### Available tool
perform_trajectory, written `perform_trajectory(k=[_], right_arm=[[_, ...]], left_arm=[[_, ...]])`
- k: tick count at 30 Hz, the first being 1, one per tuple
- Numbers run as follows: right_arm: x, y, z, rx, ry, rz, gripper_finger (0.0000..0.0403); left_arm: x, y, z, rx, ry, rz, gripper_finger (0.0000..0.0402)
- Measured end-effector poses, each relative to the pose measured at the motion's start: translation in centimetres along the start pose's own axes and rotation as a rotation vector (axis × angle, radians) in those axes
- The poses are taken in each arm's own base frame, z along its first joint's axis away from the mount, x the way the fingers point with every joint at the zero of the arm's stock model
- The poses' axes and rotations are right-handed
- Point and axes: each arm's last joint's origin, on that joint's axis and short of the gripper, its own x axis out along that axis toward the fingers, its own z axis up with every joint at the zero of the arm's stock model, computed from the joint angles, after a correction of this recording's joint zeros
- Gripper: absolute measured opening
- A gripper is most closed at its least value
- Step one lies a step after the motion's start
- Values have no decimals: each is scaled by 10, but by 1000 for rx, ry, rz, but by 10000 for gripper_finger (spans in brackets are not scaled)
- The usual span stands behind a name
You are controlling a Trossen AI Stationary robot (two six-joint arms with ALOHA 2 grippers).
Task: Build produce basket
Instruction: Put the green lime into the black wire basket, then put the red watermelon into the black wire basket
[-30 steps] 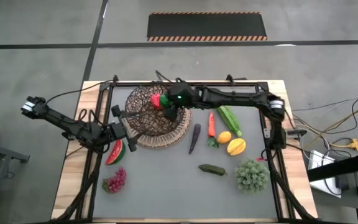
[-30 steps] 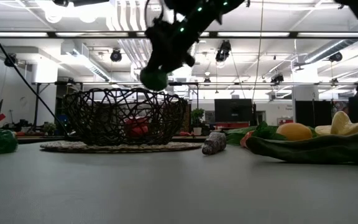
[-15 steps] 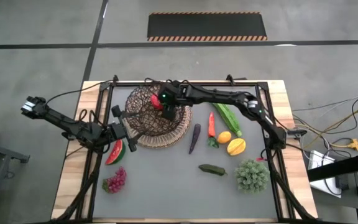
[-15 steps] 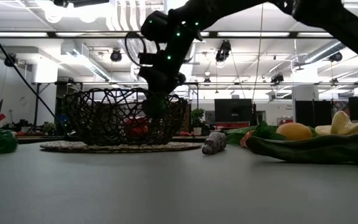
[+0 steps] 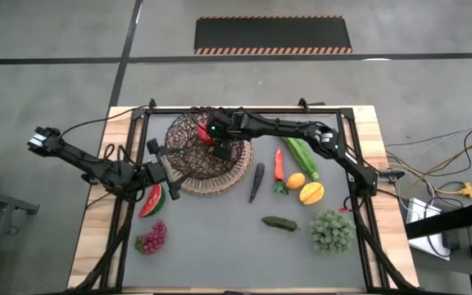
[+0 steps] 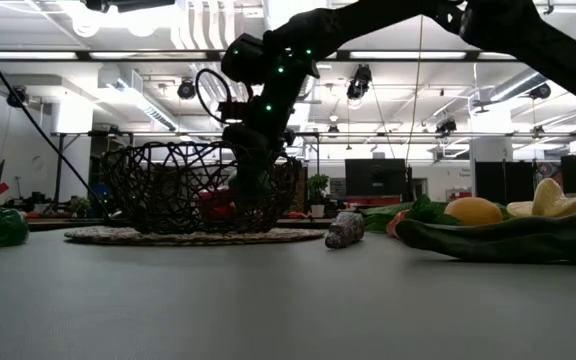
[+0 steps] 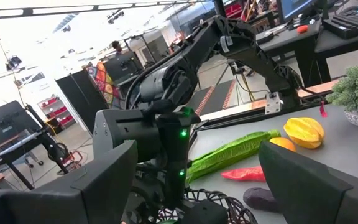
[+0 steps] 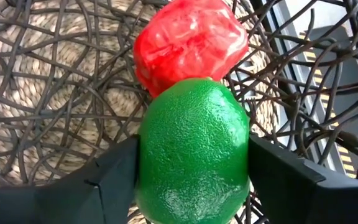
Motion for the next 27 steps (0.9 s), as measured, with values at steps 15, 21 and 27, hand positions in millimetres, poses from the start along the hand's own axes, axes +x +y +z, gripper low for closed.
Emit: perform_trajectory(k=[15, 21, 27], right_arm=[[-5, -4, 1, 25, -7, -3, 323], [-36, -7, 8, 32, -38, -2, 308], [-85, 5, 6, 23, -10, 29, 291]], left_arm=[[0, 0, 0, 5, 0, 1, 317], [1, 0, 1, -7, -7, 3, 317], [2, -3, 0, -34, -3, 0, 317]])
